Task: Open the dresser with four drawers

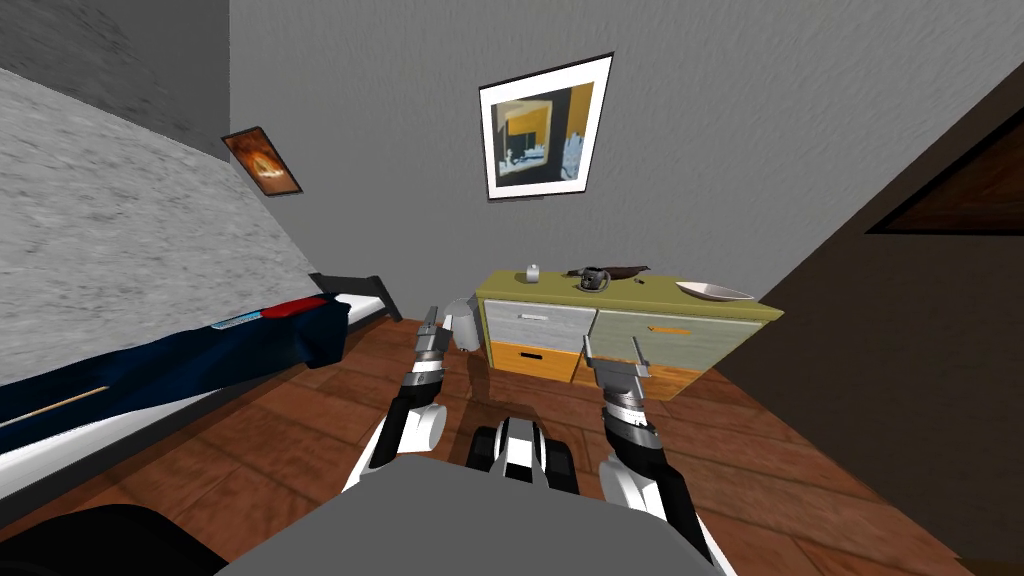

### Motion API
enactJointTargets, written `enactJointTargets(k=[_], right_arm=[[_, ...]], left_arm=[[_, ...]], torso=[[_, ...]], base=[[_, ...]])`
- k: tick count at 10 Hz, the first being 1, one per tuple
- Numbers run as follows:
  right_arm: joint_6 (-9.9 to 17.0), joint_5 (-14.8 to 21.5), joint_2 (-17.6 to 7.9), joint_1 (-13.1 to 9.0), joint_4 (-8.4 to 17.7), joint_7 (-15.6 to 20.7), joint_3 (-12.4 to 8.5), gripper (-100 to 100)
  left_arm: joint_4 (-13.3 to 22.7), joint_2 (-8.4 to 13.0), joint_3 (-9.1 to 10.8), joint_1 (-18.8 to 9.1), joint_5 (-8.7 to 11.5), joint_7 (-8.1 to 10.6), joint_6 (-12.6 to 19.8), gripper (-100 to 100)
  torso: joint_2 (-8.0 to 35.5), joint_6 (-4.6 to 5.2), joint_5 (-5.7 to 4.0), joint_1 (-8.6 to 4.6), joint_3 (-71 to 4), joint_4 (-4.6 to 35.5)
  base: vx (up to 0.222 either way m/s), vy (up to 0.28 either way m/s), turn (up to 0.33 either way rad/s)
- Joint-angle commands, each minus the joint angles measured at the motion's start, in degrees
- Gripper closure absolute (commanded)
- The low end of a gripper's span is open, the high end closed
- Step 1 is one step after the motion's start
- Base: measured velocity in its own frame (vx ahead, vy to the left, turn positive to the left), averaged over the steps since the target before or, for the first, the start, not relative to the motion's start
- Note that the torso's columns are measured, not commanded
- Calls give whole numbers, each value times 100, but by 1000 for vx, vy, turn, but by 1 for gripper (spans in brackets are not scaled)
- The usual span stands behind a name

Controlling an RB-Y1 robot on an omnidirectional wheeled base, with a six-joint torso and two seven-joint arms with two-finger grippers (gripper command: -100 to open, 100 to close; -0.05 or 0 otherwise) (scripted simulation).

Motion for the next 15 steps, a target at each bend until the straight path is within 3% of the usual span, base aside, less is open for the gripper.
enactJointTargets(k=[1,2,3,5,6,8,9,11,12,14,15], right_arm=[[-108,-159,-19,-22,156,-437,128,-100],[-108,-159,-19,-22,156,-561,128,-100],[-212,-321,-36,-49,313,-752,250,-100],[-212,-321,-36,-49,313,-1041,250,-100],[-315,-490,-50,-78,472,-1223,373,-100],[-315,-490,-50,-78,472,-1524,373,-100],[-415,-666,-61,-109,632,-1703,496,-100],[-415,-666,-61,-109,632,-2008,496,-100],[-511,-847,-70,-143,795,-2183,620,-100],[-511,-847,-70,-143,795,-2489,620,-100],[-603,-1033,-77,-180,959,-2665,744,-100]], left_arm=[[0,0,0,0,0,0,0,0],[0,0,0,0,0,0,0,0],[0,0,0,0,0,0,0,0],[0,0,0,0,0,0,0,0],[0,0,0,0,0,0,0,0],[0,0,0,0,0,0,0,0],[0,0,0,0,0,0,0,0],[0,0,0,0,0,0,0,0],[0,0,0,0,0,0,0,0],[0,0,0,0,0,0,0,0],[0,0,0,0,0,0,0,0]], torso=[[-11,-1,1,8,-5,-2],[-10,0,2,9,-6,-3],[3,0,1,1,2,1],[-8,0,2,6,-5,-2],[0,0,0,0,0,0],[-9,0,2,6,-5,-2],[1,0,0,-1,1,0],[-8,0,2,6,-5,-2],[3,0,0,0,2,1],[-8,0,2,9,-5,-2],[-1,0,1,1,0,0]], base=[[74,41,1],[32,21,-1],[59,33,6],[54,30,1],[68,35,10],[52,28,2],[73,34,14],[52,26,3],[61,32,15],[52,34,5],[63,24,22]])
